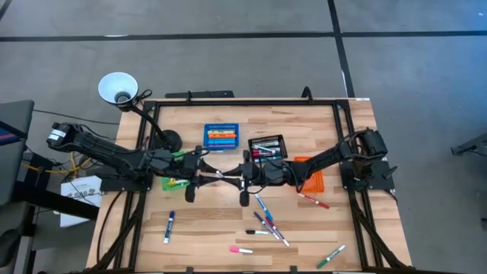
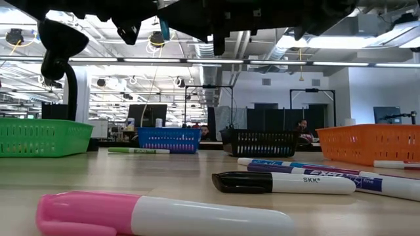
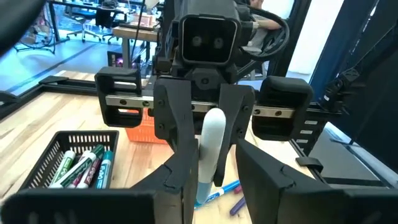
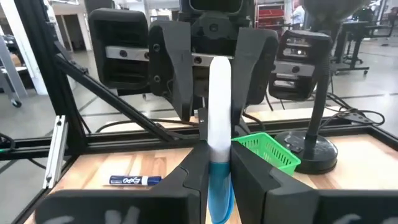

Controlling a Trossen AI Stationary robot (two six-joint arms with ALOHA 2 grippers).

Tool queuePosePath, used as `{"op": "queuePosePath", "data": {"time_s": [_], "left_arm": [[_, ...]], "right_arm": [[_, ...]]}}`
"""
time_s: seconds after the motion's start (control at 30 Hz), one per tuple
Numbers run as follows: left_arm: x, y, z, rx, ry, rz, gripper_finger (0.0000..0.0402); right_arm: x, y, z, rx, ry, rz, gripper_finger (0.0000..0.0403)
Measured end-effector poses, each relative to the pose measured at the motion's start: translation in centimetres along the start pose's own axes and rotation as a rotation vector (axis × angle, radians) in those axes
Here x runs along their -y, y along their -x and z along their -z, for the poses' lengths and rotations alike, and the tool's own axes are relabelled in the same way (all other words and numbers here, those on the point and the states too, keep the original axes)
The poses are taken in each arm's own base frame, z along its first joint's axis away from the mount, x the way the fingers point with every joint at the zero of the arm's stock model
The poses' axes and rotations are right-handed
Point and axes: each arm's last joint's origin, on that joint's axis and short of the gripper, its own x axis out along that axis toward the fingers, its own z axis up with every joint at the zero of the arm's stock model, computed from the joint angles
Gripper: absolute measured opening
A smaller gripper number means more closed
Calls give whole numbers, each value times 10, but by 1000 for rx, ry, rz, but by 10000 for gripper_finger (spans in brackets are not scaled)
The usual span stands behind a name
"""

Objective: Pick & Place Markers
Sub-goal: Put the light blue highlighter pen into the green basket

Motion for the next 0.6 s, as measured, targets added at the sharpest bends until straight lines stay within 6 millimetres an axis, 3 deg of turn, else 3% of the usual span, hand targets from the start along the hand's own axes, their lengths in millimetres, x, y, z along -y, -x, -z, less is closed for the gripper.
{"op": "queuePosePath", "data": {"time_s": [0.4, 0.6], "left_arm": [[0, -5, 2, 14, 0, -12, 101], [0, -4, 1, 19, 1, -12, 71]], "right_arm": [[-2, -17, -10, -17, 37, 8, 45], [-2, -17, -11, -18, 38, 5, 46]]}}
